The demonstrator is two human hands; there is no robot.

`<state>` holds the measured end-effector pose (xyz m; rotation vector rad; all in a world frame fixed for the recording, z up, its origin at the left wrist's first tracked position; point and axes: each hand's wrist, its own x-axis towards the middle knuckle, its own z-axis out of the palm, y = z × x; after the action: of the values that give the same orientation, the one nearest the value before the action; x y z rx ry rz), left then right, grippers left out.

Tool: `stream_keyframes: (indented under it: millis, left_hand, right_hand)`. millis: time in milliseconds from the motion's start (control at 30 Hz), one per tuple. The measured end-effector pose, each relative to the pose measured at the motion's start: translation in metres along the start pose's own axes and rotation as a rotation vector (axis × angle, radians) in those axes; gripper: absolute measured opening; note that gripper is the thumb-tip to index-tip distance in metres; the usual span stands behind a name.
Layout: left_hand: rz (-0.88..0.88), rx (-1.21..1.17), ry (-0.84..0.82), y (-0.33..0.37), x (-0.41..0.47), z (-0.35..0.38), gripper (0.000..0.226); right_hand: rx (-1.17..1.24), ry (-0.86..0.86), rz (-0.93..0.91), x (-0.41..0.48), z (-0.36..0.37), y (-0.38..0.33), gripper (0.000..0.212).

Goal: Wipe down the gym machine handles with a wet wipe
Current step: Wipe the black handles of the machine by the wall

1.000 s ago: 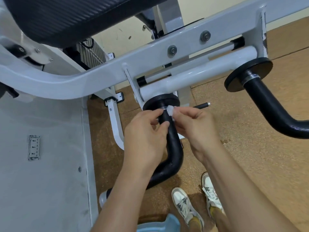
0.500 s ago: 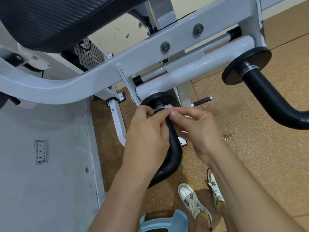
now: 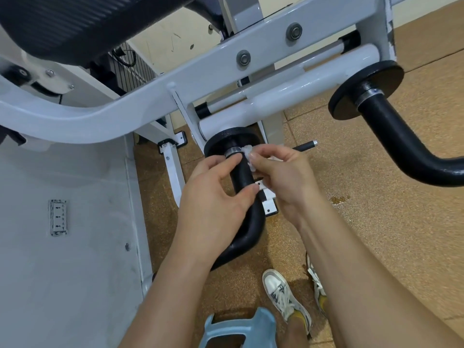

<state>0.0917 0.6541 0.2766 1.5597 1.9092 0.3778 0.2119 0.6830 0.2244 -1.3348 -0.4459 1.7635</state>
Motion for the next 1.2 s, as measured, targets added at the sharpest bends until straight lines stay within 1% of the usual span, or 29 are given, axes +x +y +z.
stream_keyframes:
  millis: [133,200,300,367,433,567,667,733,833,933,1067,1200]
  left_hand:
    - [-0.017,-0.023,-0.003,0.003,-0.005,-0.001,0.054]
    - [-0.015,-0.013,-0.033,0.004,-0.010,-0.002,0.057]
    - [-0.007,0.000,-0.101,0.001,-0.020,-0.004,0.063]
    - [0.007,0.006,-0.119,0.000,-0.025,-0.006,0.064]
    - [0.006,-0.024,-0.115,0.000,-0.027,-0.006,0.064]
    - [-0.003,-0.045,-0.099,0.000,-0.026,-0.004,0.063]
    - [-0.021,-0.083,-0.085,0.000,-0.027,-0.002,0.062]
    - [-0.026,-0.096,-0.081,-0.001,-0.027,-0.002,0.062]
    - [-0.044,-0.140,-0.071,-0.004,-0.027,0.000,0.062]
    - [-0.052,-0.156,-0.053,-0.003,-0.027,0.002,0.065]
    - [-0.039,-0.144,-0.050,-0.001,-0.029,0.002,0.068]
    - [-0.029,-0.125,-0.062,0.001,-0.034,0.000,0.066]
  right_hand:
    - [-0.130,0.013,-0.028,-0.013,-0.008,0.007,0.020]
    - [-0.185,0.013,-0.037,-0.014,-0.010,0.007,0.021]
    - [-0.128,-0.007,-0.064,-0.004,-0.002,0.004,0.020]
    - [-0.141,-0.008,-0.095,-0.004,0.000,0.010,0.022]
    - [-0.158,-0.014,-0.122,-0.009,-0.003,0.013,0.022]
    - [-0.130,-0.036,-0.072,-0.011,-0.005,0.003,0.009]
    - [-0.133,-0.037,-0.058,-0.008,-0.002,-0.003,0.006]
    - [-0.180,-0.018,-0.082,-0.012,-0.002,-0.003,0.007]
    - [-0.255,0.031,-0.111,-0.020,-0.005,-0.003,0.016]
    - [-0.254,0.059,-0.096,-0.010,0.000,-0.009,0.014]
    - [-0.283,0.090,-0.120,-0.007,0.006,-0.010,0.011]
    - [-0.273,0.102,-0.092,-0.013,0.003,-0.005,0.012]
